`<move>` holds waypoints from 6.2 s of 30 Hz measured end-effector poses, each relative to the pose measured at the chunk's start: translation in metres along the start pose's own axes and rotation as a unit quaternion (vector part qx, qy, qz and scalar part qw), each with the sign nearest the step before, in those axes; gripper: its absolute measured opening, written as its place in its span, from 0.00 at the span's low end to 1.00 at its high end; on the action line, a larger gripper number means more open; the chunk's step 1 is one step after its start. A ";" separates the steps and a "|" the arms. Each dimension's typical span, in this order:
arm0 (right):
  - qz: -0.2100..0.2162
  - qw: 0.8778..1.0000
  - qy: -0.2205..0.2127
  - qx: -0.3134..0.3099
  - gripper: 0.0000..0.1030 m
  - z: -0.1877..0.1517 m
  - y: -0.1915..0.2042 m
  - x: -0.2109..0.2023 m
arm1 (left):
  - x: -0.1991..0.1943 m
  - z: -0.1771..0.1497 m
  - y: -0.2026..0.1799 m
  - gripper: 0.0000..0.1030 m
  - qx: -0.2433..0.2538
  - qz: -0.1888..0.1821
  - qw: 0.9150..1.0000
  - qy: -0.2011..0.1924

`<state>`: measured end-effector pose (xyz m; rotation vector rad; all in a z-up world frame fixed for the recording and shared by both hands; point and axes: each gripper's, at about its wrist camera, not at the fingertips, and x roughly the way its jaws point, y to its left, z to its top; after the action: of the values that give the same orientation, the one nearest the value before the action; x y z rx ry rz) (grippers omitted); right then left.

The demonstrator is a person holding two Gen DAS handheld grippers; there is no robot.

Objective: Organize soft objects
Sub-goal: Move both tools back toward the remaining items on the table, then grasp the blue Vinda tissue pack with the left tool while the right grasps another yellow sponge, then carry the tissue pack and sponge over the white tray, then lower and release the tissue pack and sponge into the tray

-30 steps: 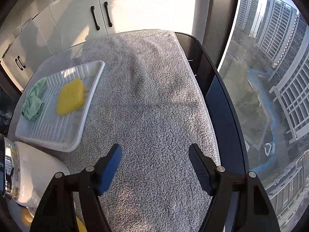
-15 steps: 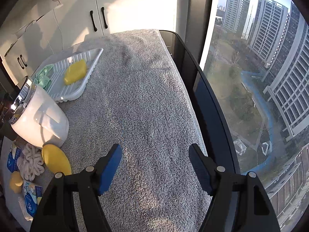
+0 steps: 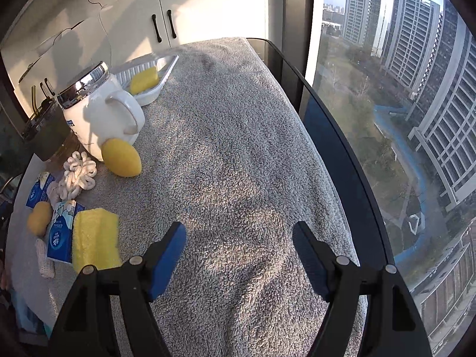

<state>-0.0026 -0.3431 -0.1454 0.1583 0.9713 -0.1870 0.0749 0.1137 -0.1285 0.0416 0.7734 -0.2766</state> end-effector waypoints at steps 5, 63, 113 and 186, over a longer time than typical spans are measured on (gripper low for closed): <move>0.028 1.000 0.004 -0.001 0.74 -0.020 0.015 -0.013 | -0.012 -0.002 -0.019 0.65 0.004 -0.025 1.000 -0.003; 0.036 0.996 -0.005 -0.087 0.55 -0.026 0.137 0.017 | 0.080 0.029 -0.092 0.49 -0.012 0.017 0.996 0.090; -0.072 0.996 -0.050 -0.022 0.54 0.076 0.043 0.027 | 0.061 0.060 -0.013 0.49 -0.062 0.081 0.993 0.054; 0.123 0.974 0.174 -0.077 0.55 0.277 0.156 0.181 | 0.292 0.252 -0.146 0.52 0.239 -0.080 0.946 0.204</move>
<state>0.3552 -0.2672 -0.1338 0.1703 1.2991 0.1502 0.4079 -0.1293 -0.1420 0.5108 1.1089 -0.6191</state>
